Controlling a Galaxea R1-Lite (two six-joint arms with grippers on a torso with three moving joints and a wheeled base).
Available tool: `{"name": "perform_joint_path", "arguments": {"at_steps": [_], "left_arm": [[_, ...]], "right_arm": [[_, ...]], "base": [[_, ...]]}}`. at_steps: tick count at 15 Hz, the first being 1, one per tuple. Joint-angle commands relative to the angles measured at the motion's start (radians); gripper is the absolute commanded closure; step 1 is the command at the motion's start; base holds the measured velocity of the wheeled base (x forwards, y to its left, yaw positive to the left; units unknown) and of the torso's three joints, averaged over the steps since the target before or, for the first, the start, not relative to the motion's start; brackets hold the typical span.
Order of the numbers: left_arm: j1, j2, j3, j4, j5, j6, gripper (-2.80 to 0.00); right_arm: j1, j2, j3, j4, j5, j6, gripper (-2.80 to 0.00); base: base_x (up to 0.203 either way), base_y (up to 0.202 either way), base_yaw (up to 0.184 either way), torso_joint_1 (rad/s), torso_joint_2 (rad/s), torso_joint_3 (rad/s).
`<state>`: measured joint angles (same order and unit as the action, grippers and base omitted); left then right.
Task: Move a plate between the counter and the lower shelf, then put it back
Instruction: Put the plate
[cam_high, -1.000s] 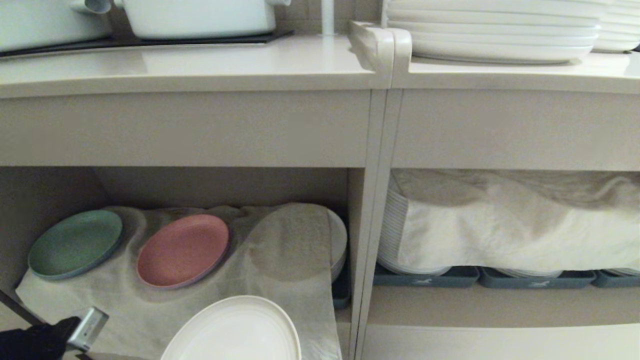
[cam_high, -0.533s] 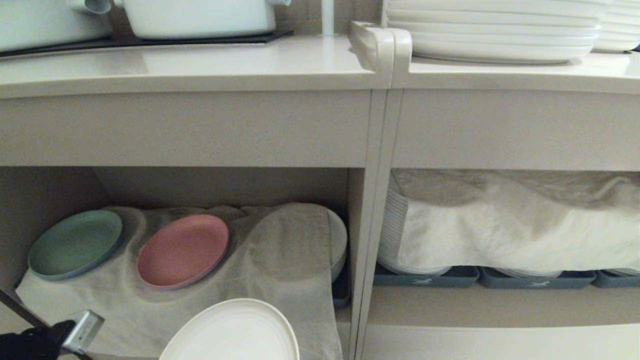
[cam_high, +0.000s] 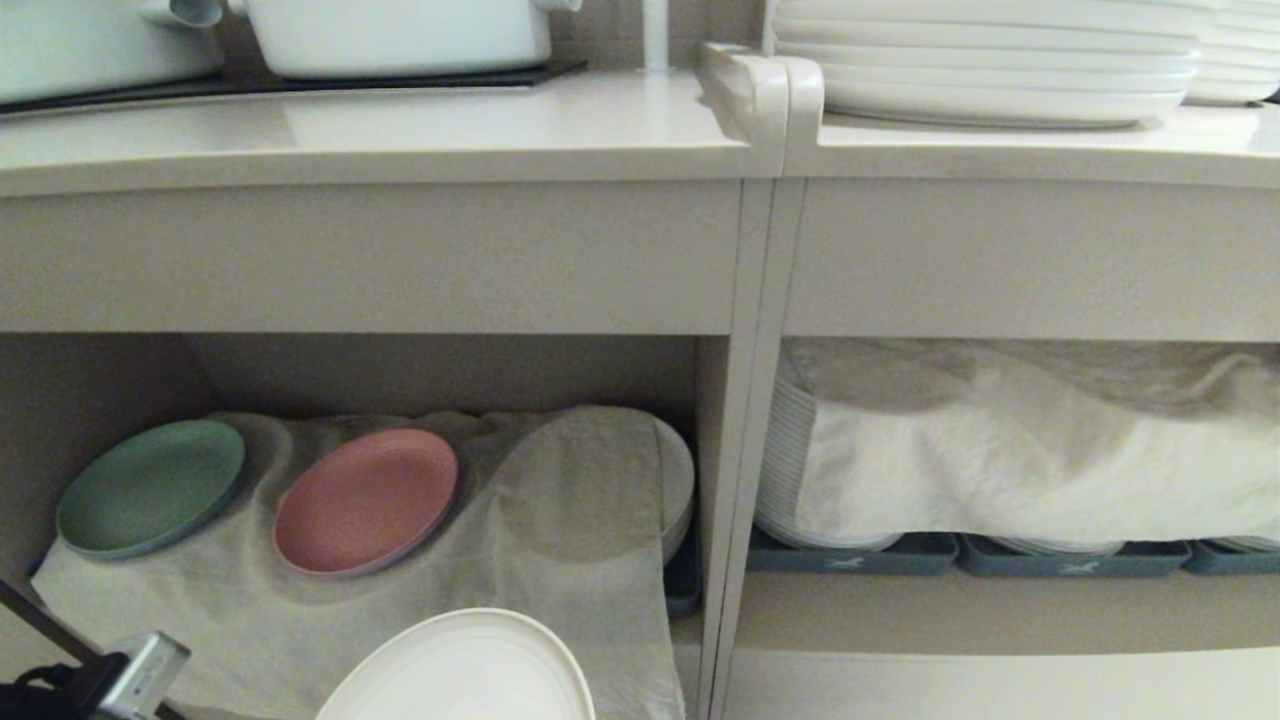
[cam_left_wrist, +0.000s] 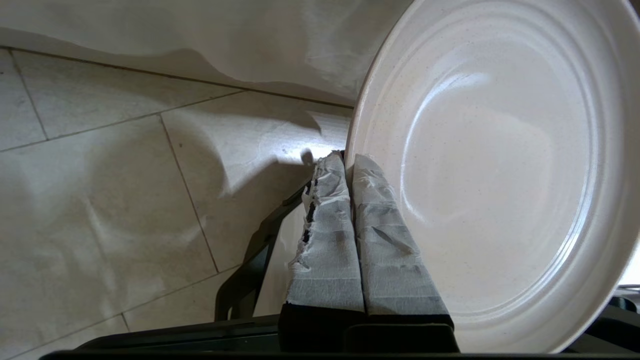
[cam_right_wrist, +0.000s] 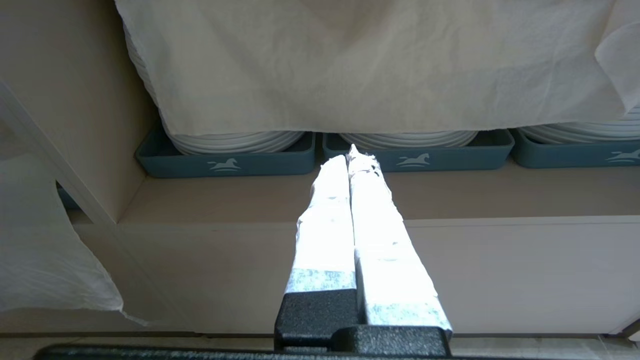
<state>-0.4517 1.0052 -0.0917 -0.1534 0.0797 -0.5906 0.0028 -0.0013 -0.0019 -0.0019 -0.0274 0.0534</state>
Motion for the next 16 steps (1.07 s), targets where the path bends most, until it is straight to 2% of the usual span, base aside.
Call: {"name": "perform_joint_path", "arguments": {"at_steps": [1, 9, 12, 16], "left_arm": [[-0.009, -0.005, 0.001, -0.002, 0.0, -0.004, 0.0], [-0.015, -0.005, 0.007, -0.002, -0.001, -0.005, 0.0], [-0.016, -0.005, 0.007, 0.002, -0.004, -0.006, 0.0], [-0.016, -0.005, 0.007, 0.002, -0.014, -0.006, 0.0]], "right_arm": [[0.0, 0.001, 0.0, -0.001, 0.0, 0.0, 0.0], [0.0, 0.001, 0.0, -0.001, 0.0, -0.001, 0.0], [0.0, 0.001, 0.0, -0.001, 0.0, -0.001, 0.0], [0.0, 0.001, 0.0, -0.001, 0.0, -0.001, 0.0]], "base": [[0.0, 0.0, 0.0, 0.0, 0.0, 0.0], [0.0, 0.0, 0.0, 0.005, -0.02, -0.017], [0.0, 0.0, 0.0, 0.044, -0.24, -0.26], [0.0, 0.0, 0.0, 0.181, -0.52, -0.297]]}}
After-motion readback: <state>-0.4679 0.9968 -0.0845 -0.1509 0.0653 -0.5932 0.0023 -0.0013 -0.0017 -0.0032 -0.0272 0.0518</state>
